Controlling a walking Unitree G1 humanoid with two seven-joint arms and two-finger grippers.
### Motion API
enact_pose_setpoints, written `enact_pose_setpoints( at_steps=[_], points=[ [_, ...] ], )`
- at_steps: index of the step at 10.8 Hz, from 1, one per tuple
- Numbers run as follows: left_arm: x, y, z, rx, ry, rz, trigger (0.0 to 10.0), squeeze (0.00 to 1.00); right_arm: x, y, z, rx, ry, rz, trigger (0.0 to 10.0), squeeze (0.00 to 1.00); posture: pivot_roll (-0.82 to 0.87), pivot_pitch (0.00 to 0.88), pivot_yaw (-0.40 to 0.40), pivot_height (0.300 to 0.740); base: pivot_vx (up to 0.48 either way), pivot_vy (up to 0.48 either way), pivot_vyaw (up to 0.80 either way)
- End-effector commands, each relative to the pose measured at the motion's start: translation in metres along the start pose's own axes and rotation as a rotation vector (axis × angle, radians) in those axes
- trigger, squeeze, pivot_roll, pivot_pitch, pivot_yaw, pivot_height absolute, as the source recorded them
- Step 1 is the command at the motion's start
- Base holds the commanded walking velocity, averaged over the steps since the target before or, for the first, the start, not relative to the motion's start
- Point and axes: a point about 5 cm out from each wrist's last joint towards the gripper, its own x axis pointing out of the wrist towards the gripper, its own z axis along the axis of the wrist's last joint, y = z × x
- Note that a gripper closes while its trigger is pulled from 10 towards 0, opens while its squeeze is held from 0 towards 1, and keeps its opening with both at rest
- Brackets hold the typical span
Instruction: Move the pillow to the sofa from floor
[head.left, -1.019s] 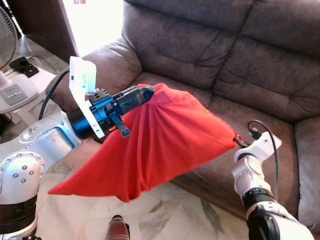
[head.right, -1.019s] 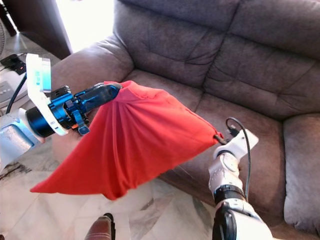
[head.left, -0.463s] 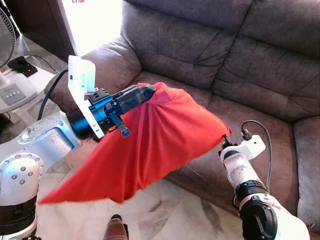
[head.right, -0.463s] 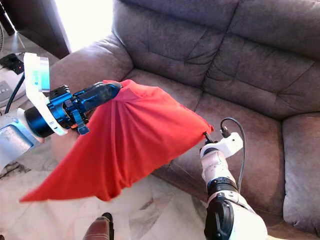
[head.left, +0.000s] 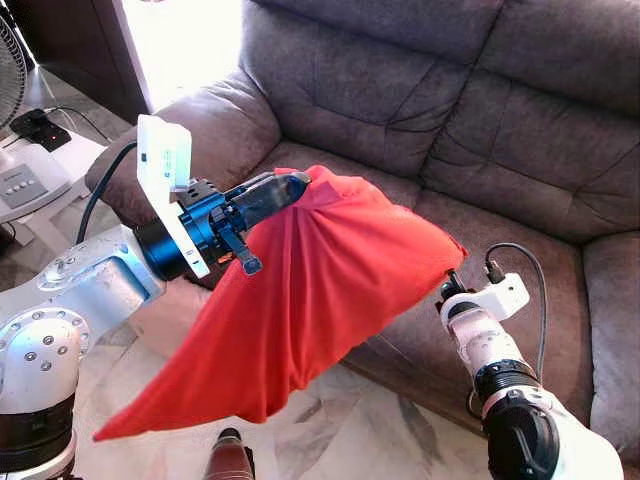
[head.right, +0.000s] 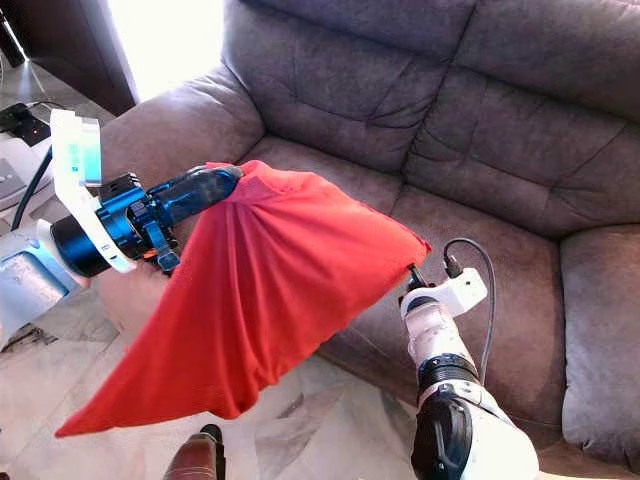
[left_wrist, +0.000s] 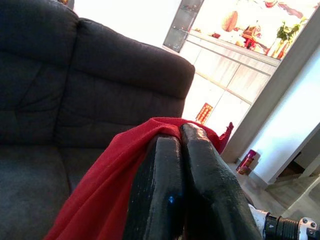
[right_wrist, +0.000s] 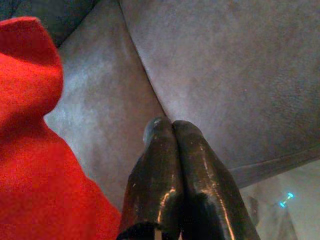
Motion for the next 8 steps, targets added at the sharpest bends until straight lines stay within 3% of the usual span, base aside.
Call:
enact_pose_setpoints(
  at_steps=[1, 6, 7, 8],
  points=[
    [0.000, -0.020, 0.024, 0.094, -0.125, -0.093, 10.0, 0.00, 0.000, -0.003, 0.001, 0.021, 0.008, -0.008, 0.0, 0.00, 0.21, 0.186, -0.138, 0.730, 0.000, 0.000, 0.00],
    [0.000, -0.020, 0.022, 0.094, -0.131, -0.078, 10.0, 0.00, 0.000, 0.011, 0.003, 0.087, 0.020, 0.110, 0.0, 0.00, 0.20, 0.174, -0.138, 0.730, 0.000, 0.000, 0.00],
    [0.001, -0.013, 0.021, 0.113, -0.128, -0.018, 10.0, 0.00, -0.001, 0.019, -0.001, 0.023, 0.043, 0.180, 10.0, 0.00, 0.20, 0.173, -0.138, 0.730, 0.000, 0.000, 0.00],
    [0.002, -0.002, 0.015, 0.143, -0.101, 0.084, 10.0, 0.00, -0.001, 0.020, -0.003, -0.041, 0.050, 0.203, 10.0, 0.00, 0.19, 0.169, -0.140, 0.730, 0.000, 0.000, 0.00]
  ],
)
